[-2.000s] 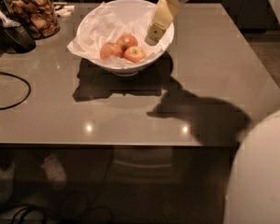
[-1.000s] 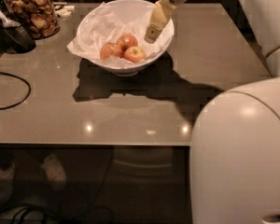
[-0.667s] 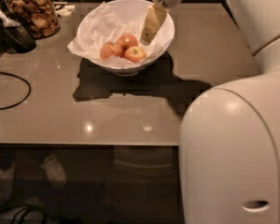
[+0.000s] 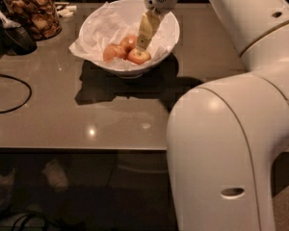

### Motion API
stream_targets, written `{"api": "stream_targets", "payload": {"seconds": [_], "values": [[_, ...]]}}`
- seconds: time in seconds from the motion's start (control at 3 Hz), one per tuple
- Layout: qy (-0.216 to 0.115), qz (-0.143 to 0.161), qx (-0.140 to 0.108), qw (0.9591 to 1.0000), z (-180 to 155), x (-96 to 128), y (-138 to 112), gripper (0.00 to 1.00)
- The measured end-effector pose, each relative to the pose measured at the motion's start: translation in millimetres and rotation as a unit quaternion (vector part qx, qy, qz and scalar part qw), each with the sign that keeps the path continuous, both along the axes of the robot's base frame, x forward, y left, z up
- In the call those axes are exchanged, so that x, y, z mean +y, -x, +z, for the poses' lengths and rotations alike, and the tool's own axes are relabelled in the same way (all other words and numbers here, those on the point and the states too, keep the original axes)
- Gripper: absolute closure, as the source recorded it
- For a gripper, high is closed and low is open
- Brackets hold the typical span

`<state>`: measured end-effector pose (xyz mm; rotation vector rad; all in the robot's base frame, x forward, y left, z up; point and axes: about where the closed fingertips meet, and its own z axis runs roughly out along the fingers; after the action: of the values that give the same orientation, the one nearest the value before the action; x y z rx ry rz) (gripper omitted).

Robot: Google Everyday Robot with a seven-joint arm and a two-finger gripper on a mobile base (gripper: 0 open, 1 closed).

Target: Pick apple from white bowl

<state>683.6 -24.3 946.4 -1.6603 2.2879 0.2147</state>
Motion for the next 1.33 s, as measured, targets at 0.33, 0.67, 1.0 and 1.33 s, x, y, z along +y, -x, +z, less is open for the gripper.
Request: {"api": "stream_targets", "payload": {"seconds": [0.33, 0.67, 1.0, 1.33], "values": [[0.006, 0.005, 0.008, 0.9999, -11.0, 8.0, -4.6, 0.32], [0.010, 0.007, 0.015, 0.9998, -19.9, 12.0, -7.9, 0.32], [0.013, 0.008, 0.020, 0.9997, -24.8, 13.8, -9.8, 0.32], [0.017, 0.005, 0.029, 0.9994, -34.7, 13.2, -11.7, 0.35]]}}
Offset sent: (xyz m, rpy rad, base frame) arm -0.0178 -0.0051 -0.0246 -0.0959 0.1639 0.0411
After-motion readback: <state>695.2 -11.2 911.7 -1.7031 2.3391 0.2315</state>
